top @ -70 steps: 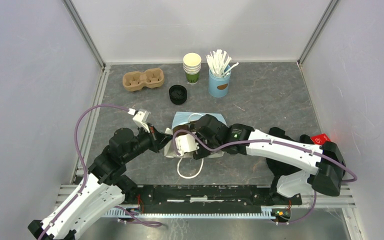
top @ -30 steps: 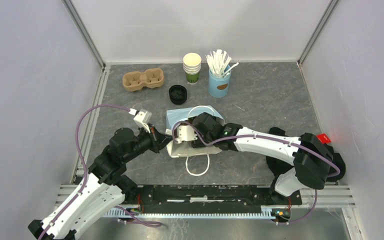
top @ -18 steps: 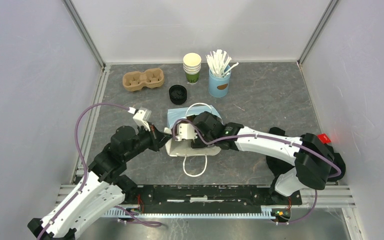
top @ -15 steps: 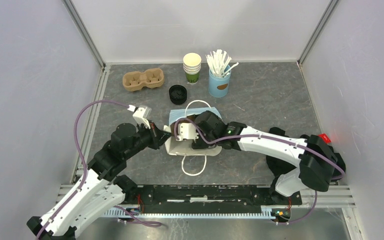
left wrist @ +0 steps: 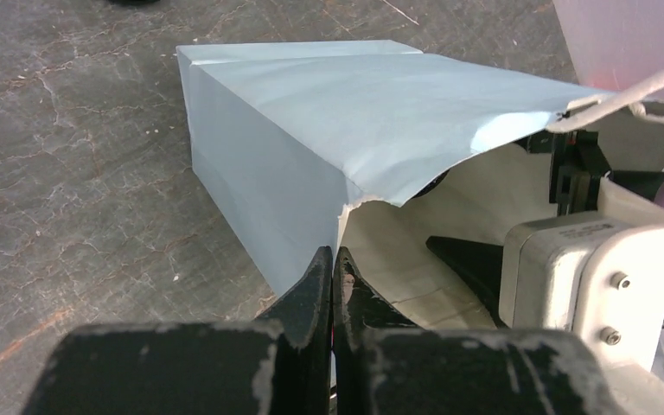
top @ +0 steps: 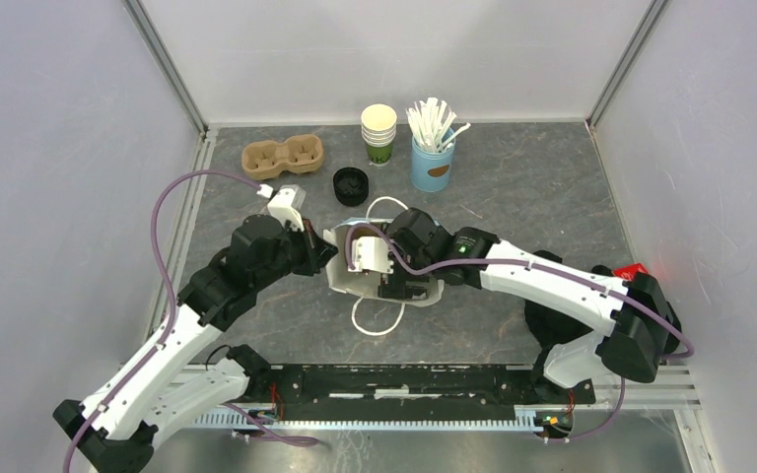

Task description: Pack the takeout coffee

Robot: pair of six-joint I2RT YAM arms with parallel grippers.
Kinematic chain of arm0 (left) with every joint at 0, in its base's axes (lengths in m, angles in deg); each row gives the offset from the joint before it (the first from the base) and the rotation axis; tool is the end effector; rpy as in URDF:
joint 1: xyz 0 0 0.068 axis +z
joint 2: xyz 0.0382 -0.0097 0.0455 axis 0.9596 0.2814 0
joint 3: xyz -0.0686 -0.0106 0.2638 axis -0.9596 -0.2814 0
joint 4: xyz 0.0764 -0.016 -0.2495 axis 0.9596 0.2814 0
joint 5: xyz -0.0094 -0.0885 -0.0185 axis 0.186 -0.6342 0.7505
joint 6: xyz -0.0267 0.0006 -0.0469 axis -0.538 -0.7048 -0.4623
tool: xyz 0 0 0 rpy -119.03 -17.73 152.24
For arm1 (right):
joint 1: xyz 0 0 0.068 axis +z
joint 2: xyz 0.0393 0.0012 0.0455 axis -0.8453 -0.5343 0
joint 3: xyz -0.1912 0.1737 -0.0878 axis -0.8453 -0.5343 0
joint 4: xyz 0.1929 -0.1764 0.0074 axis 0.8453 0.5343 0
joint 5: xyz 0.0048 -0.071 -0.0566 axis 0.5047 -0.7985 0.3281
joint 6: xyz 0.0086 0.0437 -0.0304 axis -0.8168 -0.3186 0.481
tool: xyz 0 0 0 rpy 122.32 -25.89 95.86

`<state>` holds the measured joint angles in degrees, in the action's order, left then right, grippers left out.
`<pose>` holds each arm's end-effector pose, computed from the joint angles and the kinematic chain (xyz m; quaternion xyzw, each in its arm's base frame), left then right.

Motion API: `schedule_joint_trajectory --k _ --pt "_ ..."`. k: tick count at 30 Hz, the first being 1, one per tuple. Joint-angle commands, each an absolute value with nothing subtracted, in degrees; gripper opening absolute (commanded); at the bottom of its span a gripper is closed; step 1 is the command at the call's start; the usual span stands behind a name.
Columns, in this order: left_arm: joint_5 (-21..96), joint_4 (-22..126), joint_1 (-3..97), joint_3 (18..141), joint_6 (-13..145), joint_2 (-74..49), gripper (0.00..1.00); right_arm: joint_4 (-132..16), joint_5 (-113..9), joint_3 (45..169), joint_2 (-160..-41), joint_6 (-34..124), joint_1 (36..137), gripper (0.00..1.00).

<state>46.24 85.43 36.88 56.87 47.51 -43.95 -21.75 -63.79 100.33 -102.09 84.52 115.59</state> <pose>0.1340 -0.0997 0.3321 0.0443 0.8468 -0.2894 0.4441 0.1659 0.2591 0.2901 -0.6599 0.6717 0.0378 0.3346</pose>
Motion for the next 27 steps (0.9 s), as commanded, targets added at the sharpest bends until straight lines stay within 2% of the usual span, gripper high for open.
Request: schedule_joint_trajectory --k 1,5,7,10,11,16,19,22,27 --pt "46.68 87.63 36.80 60.97 43.90 -42.09 0.02 -17.43 -59.81 103.79 -101.01 81.25 115.71 0.98" --pt "47.23 89.88 36.82 63.49 41.73 -40.14 0.02 -16.15 -59.52 106.29 -100.83 77.97 116.94 0.97" --pt "47.52 90.83 36.82 65.15 40.87 -39.15 0.02 -17.13 -60.89 106.84 -100.46 75.12 117.94 0.91" --pt "48.21 92.67 36.83 67.99 39.08 -37.31 0.02 -18.13 -64.47 107.74 -100.60 70.41 119.69 0.76" --pt "48.18 92.86 36.78 68.66 38.54 -36.86 0.02 -18.50 -64.75 107.59 -100.62 69.27 119.94 0.68" --pt "47.38 92.78 36.83 70.61 36.34 -35.39 0.02 -20.14 -64.96 106.59 -101.06 67.19 121.41 0.54" --pt "48.34 94.50 36.81 71.83 35.10 -34.42 0.02 -18.54 -64.54 109.62 -101.22 66.10 121.45 0.37" --pt "49.69 96.50 36.83 72.81 33.23 -33.86 0.02 -16.80 -63.33 112.29 -100.18 65.15 121.51 0.37" --pt "52.33 99.57 36.81 73.21 29.93 -34.23 0.02 -13.65 -62.44 116.65 -98.29 63.71 121.47 0.51"
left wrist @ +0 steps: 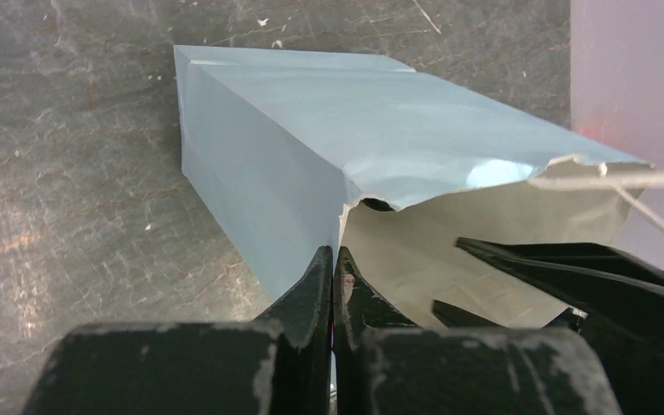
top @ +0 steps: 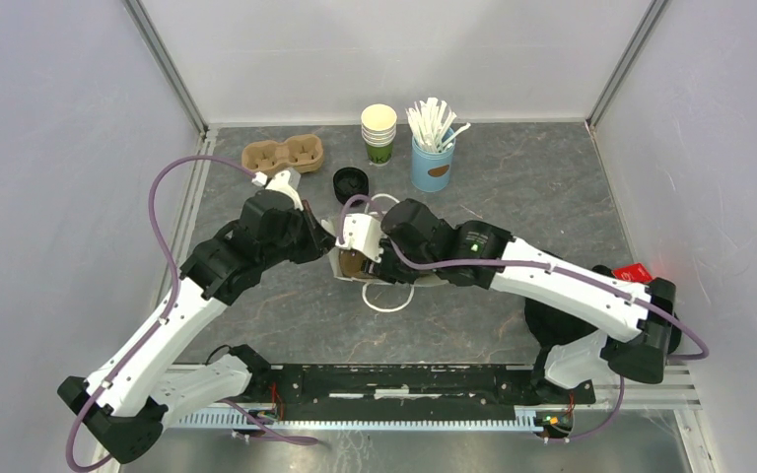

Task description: Pack the takeout coffee

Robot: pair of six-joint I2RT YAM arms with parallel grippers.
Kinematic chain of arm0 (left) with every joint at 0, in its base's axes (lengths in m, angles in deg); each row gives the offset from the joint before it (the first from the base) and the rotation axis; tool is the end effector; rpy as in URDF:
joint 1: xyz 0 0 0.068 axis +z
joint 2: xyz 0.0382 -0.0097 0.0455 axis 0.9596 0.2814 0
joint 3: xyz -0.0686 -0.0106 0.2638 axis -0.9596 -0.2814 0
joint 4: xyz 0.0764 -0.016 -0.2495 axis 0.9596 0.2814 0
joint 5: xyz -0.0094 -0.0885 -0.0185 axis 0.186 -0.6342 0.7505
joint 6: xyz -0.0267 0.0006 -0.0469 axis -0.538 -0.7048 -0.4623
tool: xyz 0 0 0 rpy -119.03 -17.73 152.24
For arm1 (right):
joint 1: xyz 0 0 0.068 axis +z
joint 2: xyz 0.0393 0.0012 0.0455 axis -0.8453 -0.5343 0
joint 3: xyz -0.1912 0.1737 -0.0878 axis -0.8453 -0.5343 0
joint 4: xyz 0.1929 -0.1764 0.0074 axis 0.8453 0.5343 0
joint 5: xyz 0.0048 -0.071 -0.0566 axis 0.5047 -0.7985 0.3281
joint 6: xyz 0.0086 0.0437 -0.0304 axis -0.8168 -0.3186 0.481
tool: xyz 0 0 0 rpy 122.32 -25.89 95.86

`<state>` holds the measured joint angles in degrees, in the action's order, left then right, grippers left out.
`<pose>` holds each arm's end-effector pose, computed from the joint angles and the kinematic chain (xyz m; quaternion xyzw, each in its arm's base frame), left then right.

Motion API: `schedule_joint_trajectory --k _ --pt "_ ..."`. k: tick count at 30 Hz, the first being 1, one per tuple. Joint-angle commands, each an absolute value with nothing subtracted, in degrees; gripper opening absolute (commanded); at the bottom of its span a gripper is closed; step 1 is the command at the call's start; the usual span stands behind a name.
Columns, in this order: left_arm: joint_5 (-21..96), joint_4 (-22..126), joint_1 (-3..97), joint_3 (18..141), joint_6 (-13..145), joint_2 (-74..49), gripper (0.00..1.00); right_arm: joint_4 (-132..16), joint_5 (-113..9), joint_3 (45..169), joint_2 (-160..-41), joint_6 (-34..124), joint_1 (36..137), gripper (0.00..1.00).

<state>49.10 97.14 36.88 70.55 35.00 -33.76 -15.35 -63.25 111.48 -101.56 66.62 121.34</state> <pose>0.1528 -0.1115 0.3635 -0.0614 0.8813 -0.2790 0.3764 0.1388 0.2746 0.3476 -0.5750 0.7250 0.1279 0.3569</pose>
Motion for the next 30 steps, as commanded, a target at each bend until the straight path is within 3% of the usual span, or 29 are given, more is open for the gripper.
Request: schedule_joint_trajectory --k 1,4,14,18,22,30 --pt "52.78 100.17 36.80 73.36 29.39 -34.23 0.02 -13.29 -62.62 117.97 -98.02 63.03 121.47 0.54" --pt "54.48 102.20 36.83 74.32 27.86 -33.97 0.02 -12.77 -64.60 122.57 -97.36 61.24 121.50 0.58" --pt "60.47 109.14 36.83 77.24 21.71 -33.57 0.02 -15.27 -75.98 139.69 -95.43 53.91 119.15 0.86" --pt "62.11 111.01 36.83 77.95 19.72 -33.39 0.02 -17.95 -76.81 139.34 -94.06 52.47 113.10 0.88" --pt "63.24 112.11 36.83 78.70 20.39 -33.06 0.10 -20.36 -76.25 136.26 -94.13 51.19 106.67 0.90" --pt "63.88 114.09 36.82 80.94 27.42 -32.63 0.27 -32.57 -62.91 124.37 -96.85 42.50 88.37 0.90"
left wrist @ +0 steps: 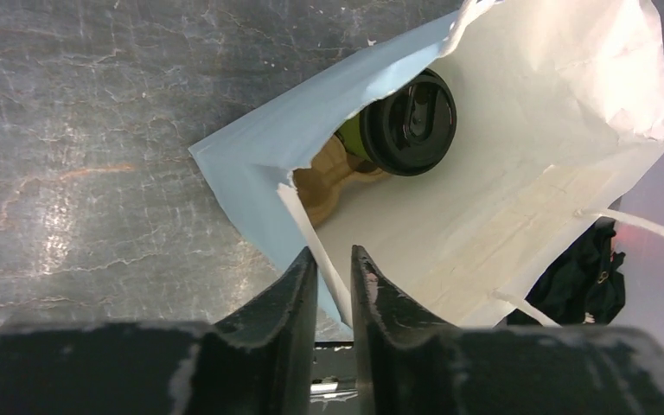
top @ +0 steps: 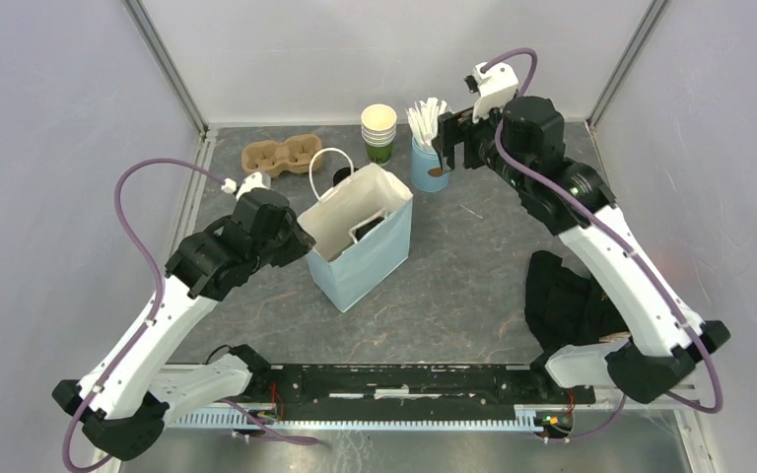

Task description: Pack the takeout coffee

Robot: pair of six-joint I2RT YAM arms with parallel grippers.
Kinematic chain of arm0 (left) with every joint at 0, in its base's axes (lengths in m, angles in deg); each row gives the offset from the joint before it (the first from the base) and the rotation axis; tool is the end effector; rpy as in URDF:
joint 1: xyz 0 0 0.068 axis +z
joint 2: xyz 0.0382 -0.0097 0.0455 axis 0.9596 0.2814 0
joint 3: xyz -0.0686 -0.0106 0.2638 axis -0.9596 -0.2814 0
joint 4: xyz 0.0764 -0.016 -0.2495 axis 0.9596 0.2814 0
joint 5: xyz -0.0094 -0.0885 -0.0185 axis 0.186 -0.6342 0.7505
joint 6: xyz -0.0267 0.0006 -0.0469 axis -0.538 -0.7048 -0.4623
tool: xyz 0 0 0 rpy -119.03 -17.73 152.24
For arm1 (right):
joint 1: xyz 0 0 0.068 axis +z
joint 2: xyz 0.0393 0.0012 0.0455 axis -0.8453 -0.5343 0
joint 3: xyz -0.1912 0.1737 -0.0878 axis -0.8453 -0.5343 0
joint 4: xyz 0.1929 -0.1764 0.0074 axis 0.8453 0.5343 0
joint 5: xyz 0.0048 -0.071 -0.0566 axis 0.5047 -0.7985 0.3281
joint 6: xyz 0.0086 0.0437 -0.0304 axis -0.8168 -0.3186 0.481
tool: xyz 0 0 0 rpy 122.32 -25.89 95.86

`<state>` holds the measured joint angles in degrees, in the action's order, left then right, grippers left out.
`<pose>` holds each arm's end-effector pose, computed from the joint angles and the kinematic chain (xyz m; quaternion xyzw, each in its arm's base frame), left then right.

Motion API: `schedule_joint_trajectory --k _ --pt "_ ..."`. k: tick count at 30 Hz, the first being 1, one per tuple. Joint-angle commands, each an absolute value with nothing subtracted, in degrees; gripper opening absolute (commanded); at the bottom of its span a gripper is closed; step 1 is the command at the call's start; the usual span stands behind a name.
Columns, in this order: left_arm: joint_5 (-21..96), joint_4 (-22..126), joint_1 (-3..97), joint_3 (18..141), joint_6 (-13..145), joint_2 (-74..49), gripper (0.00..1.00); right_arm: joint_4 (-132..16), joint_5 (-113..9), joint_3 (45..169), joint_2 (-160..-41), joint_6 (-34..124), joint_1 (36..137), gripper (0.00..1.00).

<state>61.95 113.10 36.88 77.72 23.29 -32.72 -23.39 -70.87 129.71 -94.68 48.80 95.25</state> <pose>0.1409 -0.0928 0.3770 -0.1961 0.8916 -0.1853 0.3636 0.2115 0.1536 0.4962 -0.1701 0.7592 0.1431 0.6117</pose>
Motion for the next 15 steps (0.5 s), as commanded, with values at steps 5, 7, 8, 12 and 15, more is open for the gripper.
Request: schedule_joint_trajectory --k 5,7,8,12,15 --pt "62.70 113.06 36.83 81.32 32.22 -33.83 0.41 -38.65 -59.54 118.95 -101.92 38.55 80.24 0.84" --pt "61.77 112.09 36.83 81.02 34.60 -34.97 0.48 -42.17 -59.56 116.59 -103.82 37.43 78.20 0.80" --pt "61.26 111.35 36.83 80.72 36.09 -35.73 0.53 -44.36 -57.91 115.50 -104.84 37.86 77.58 0.79" --pt "59.30 108.52 36.83 79.85 42.25 -38.69 0.67 -50.27 -55.92 116.05 -110.41 43.30 76.99 0.73" --pt "58.35 107.50 36.83 80.44 44.74 -40.34 0.71 -51.55 -56.59 119.14 -114.76 44.13 76.72 0.68"
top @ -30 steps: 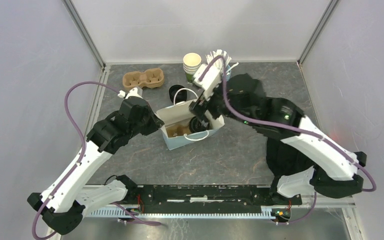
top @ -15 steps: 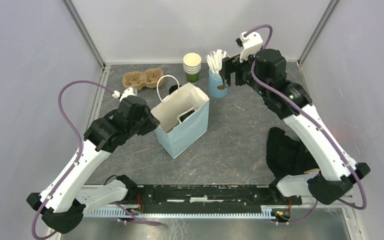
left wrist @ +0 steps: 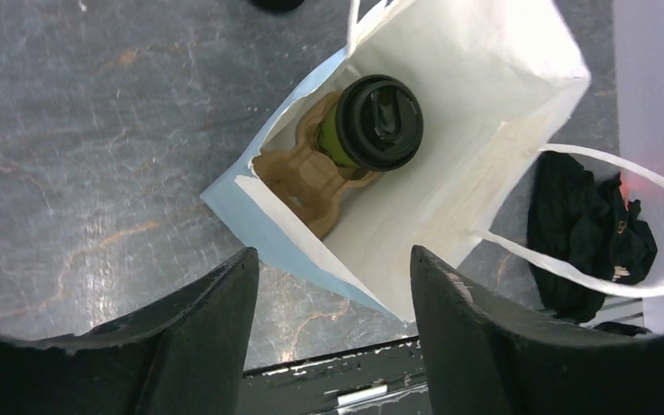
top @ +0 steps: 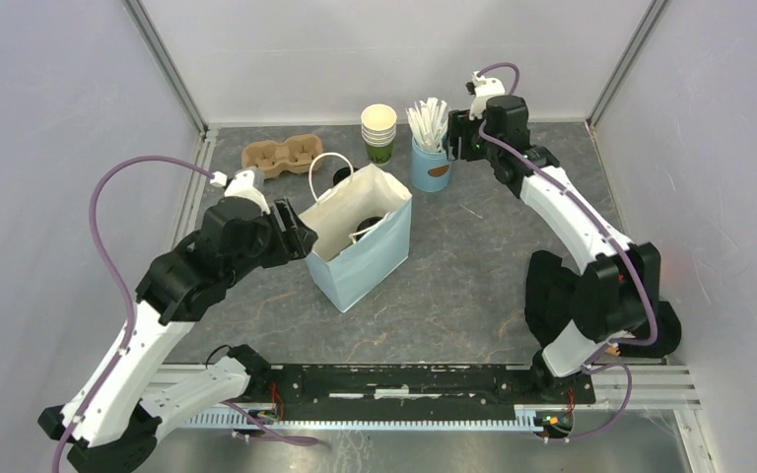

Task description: Pack the takeout coffee

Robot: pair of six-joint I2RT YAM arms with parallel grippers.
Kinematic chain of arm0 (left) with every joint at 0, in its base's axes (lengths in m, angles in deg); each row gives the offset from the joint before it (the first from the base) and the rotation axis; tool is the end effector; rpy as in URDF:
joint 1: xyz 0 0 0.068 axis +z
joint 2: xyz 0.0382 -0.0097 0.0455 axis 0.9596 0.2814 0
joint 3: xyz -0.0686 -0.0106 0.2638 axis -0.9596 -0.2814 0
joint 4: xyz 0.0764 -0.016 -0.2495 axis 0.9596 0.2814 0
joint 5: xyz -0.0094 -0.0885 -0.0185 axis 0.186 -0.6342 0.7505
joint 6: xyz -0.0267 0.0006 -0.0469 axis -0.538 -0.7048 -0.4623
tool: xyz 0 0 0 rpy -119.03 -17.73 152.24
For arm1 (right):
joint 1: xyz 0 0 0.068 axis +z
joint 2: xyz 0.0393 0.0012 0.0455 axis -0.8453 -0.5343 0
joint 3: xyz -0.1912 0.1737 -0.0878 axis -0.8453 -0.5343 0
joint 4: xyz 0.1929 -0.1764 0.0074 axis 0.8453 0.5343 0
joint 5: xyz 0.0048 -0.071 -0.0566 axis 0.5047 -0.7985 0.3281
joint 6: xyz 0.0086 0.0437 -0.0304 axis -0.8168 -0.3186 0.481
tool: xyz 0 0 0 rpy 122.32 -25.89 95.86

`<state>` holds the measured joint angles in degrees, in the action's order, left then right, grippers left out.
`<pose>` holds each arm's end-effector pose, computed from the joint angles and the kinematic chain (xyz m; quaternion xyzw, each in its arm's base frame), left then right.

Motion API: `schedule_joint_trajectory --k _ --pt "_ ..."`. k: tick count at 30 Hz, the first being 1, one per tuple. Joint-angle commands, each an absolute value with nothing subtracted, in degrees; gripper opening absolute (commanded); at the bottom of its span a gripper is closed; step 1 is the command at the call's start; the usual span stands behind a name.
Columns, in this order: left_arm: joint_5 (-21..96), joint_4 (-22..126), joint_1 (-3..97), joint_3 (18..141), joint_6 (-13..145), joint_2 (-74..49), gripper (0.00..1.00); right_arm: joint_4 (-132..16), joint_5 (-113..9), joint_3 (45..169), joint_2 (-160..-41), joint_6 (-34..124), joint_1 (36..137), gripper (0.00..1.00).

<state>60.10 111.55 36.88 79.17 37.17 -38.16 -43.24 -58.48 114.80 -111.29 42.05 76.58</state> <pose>0.1197 -0.0783 0.3994 -0.0881 0.8798 -0.1965 0.4239 0.3592 0.1234 0.3555 -0.0707 0.8361 0.1412 0.5254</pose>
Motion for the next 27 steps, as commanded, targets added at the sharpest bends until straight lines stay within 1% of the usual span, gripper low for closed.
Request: schedule_joint_trajectory --k 1,4,8,10,14,21,27 --pt "57.83 107.38 36.83 80.91 45.29 -40.79 0.72 -52.11 -56.10 119.79 -115.69 43.86 76.63 0.66" --pt "56.87 108.17 36.83 83.45 45.98 -41.21 0.75 -54.81 -54.53 120.77 -117.70 43.63 76.68 0.63" --pt "57.49 108.48 36.83 84.58 45.71 -41.60 0.75 -59.94 -56.00 119.78 -118.85 44.52 76.63 0.59" --pt "57.69 108.40 36.83 84.59 45.34 -41.66 0.74 -61.61 -56.31 120.23 -119.82 44.96 76.65 0.55" --pt "57.04 108.66 36.83 84.47 45.11 -41.57 0.74 -61.43 -55.02 123.23 -122.85 45.52 76.70 0.44" --pt "58.46 109.63 36.83 84.69 44.22 -42.59 0.74 -61.24 -54.73 124.66 -126.12 44.90 76.68 0.42" --pt "59.61 111.15 36.83 85.78 44.02 -43.18 0.74 -59.43 -54.97 125.46 -128.38 44.94 76.78 0.37"
